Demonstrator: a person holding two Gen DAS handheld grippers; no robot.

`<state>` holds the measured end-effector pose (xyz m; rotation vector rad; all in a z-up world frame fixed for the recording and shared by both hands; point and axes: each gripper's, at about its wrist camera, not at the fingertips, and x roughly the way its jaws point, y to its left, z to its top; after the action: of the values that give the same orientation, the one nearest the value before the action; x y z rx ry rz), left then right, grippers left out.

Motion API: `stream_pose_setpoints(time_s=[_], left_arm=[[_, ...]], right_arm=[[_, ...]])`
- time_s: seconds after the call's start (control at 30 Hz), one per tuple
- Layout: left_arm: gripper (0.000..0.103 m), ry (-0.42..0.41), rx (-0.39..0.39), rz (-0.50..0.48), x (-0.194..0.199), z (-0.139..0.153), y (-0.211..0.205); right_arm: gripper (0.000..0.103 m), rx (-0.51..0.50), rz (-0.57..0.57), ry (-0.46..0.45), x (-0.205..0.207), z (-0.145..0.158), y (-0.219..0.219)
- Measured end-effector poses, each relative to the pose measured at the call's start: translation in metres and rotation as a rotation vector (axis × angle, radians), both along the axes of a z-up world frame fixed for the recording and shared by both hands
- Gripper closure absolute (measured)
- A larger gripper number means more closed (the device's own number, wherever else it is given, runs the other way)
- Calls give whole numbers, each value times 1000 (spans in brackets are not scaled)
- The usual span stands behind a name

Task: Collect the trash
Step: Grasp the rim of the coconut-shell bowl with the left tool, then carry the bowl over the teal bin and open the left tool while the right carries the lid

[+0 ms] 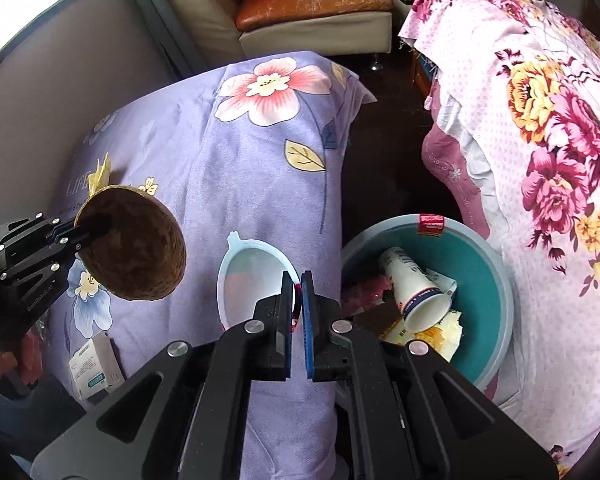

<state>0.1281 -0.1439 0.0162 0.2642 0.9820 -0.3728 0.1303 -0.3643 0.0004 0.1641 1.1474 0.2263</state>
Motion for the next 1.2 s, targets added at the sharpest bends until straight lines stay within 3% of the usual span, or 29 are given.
stream_pose_setpoints(time_s=[0.37, 0.73, 1.2], left_arm=[[96, 32, -30, -126, -3, 1, -92], [96, 129, 33, -264, -19, -54, -182], [95, 225, 91, -321, -18, -111, -227]], right_arm=[[99, -21, -130, -22, -32, 5, -80], [99, -9, -188, -6, -42, -7, -134], [99, -6, -203, 42, -37, -30, -151]])
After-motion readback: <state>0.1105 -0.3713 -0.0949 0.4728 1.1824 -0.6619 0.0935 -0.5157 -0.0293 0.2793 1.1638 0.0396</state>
